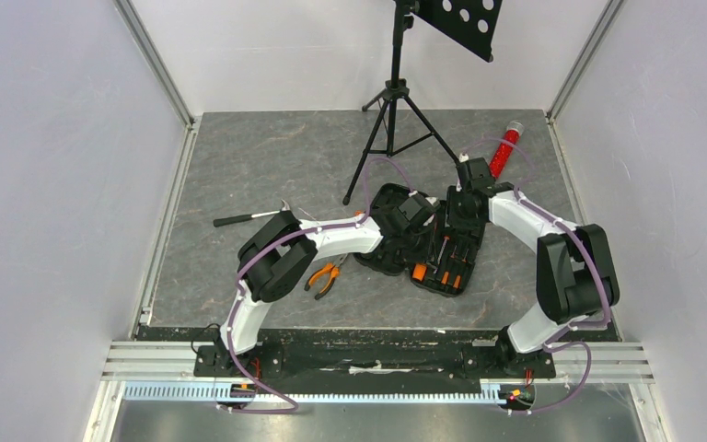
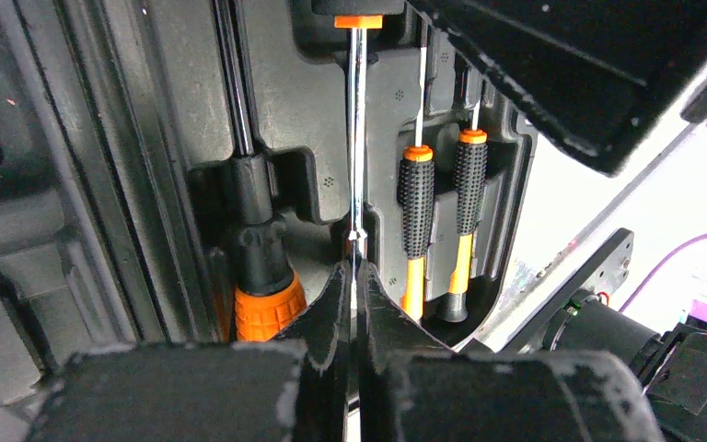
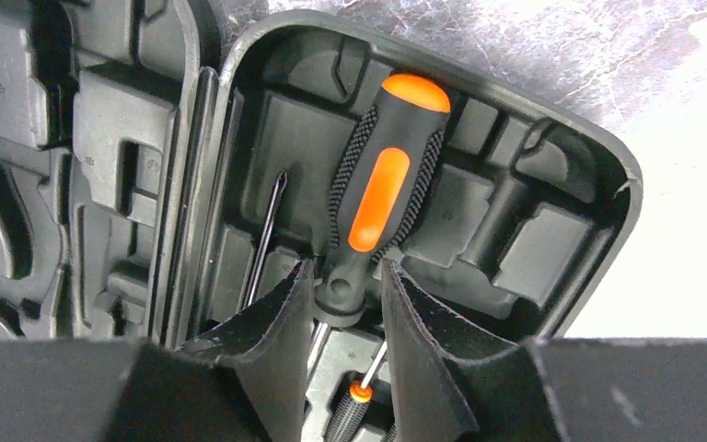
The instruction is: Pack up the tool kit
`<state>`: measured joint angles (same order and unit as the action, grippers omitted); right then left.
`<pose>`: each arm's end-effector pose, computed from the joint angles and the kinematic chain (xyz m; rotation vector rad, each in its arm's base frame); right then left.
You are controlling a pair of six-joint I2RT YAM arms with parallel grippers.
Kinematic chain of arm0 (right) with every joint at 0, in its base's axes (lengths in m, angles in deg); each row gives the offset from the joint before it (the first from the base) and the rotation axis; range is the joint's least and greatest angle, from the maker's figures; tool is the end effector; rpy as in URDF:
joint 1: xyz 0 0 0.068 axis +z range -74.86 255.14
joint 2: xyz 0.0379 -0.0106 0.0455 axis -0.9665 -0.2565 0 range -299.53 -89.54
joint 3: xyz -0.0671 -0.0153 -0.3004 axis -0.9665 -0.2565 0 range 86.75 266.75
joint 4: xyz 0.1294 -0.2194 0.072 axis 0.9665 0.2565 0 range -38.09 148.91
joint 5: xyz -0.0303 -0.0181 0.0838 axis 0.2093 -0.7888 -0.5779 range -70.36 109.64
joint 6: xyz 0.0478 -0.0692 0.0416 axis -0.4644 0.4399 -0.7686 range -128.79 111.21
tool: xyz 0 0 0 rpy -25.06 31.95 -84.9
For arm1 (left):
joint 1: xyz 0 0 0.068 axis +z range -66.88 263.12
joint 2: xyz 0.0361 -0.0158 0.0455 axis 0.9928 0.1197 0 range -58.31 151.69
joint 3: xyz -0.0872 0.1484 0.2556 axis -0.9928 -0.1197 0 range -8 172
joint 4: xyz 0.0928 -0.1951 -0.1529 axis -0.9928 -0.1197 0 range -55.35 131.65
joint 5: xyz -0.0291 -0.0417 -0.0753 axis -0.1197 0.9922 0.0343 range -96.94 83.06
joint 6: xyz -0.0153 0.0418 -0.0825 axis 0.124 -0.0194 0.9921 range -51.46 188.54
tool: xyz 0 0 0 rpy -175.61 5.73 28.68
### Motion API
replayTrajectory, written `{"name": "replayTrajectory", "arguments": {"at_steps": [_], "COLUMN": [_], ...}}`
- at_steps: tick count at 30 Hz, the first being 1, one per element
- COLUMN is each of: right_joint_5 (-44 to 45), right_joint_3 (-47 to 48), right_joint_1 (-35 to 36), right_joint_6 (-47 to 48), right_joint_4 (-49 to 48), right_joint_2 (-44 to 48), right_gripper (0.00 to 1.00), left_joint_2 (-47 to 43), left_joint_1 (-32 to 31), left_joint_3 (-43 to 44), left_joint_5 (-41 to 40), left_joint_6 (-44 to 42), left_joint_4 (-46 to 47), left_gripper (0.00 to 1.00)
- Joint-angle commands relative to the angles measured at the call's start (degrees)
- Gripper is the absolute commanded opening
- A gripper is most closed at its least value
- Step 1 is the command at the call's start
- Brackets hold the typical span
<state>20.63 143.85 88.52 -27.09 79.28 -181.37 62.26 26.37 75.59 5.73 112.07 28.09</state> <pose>0.3332 0.0778 0.1813 0.1200 2.6614 0.1585 0.2624 -0.4340 0.1497 0.4191 2.6797 -0.9388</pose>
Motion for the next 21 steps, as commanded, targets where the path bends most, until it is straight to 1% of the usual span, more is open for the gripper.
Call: {"name": "replayTrajectory", "arguments": {"at_steps": [1, 9, 10, 11, 13, 14, 21], "right_joint_5": [-0.31, 3.58, 4.02, 4.39, 4.57, 4.8, 6.51], "right_joint_3": [2.62, 3.33, 3.55, 3.7, 3.85, 3.39, -6.42], "right_joint_1": [0.15, 0.06, 0.03, 0.06, 0.06, 0.06, 1.99], "right_joint_6": [-3.25, -4.71, -4.72, -4.68, -4.23, -3.97, -3.28], "right_joint_4": [-2.58, -1.91, -1.72, -1.43, -0.46, -0.28, -2.14], "right_joint_2": [-1.34, -3.17, -3.43, -3.89, -5.25, -5.88, -8.64], "right_gripper": [0.35, 0.26, 0.23, 0.18, 0.03, 0.0, 0.0], "left_joint_2": [3.68, 3.73, 3.75, 3.72, 3.79, 3.84, 4.68], "left_joint_1": [-0.81, -0.82, -0.81, -0.81, -0.75, -0.81, -0.82], "left_joint_3": [-1.31, -1.06, -1.06, -1.06, -1.06, -1.04, -1.17], "left_joint_5": [-3.07, -3.0, -3.0, -2.91, -2.65, -2.65, -2.64], "left_joint_6": [-3.34, -3.59, -3.62, -3.57, -3.61, -3.62, -4.71], "left_joint_4": [-8.94, -9.25, -9.29, -9.29, -9.29, -9.39, -11.9], "left_gripper": [0.02, 0.02, 0.02, 0.02, 0.02, 0.02, 0.02]}}
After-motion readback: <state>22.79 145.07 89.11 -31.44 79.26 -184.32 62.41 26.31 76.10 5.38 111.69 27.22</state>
